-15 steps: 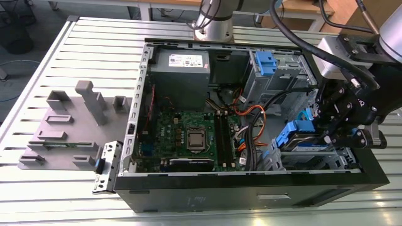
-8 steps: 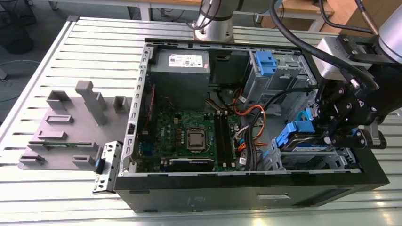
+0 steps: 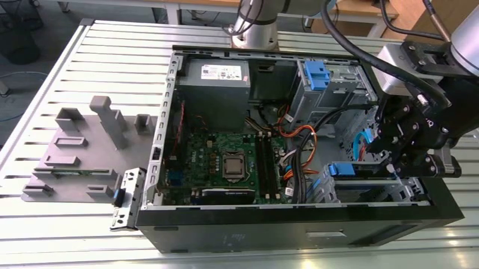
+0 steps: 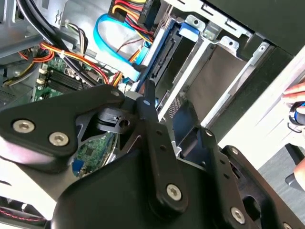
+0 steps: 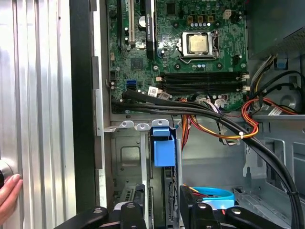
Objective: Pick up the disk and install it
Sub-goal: 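Insert the disk into the insertion slot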
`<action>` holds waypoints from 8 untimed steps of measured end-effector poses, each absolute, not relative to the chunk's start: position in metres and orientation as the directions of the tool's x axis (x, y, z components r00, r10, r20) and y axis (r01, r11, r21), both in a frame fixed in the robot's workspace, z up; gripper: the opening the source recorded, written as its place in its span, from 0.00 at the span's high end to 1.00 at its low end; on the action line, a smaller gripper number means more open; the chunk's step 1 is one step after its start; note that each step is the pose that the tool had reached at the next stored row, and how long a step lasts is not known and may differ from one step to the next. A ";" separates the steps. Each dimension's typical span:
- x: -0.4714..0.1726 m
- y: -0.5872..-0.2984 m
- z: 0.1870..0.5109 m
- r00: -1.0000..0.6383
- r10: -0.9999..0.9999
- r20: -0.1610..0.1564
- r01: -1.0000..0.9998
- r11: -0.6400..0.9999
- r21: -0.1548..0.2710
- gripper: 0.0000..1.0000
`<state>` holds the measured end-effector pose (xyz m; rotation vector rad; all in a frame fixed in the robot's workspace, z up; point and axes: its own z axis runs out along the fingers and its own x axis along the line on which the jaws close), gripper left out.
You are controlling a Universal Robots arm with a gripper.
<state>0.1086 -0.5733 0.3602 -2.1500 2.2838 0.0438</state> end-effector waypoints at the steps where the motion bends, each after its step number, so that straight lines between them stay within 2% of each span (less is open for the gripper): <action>1: 0.109 -0.573 0.360 -0.060 -0.998 -0.023 -0.998 0.060 0.014 0.58; 8: 0.109 -0.573 0.358 -0.059 -0.998 -0.024 -0.998 0.059 0.004 0.58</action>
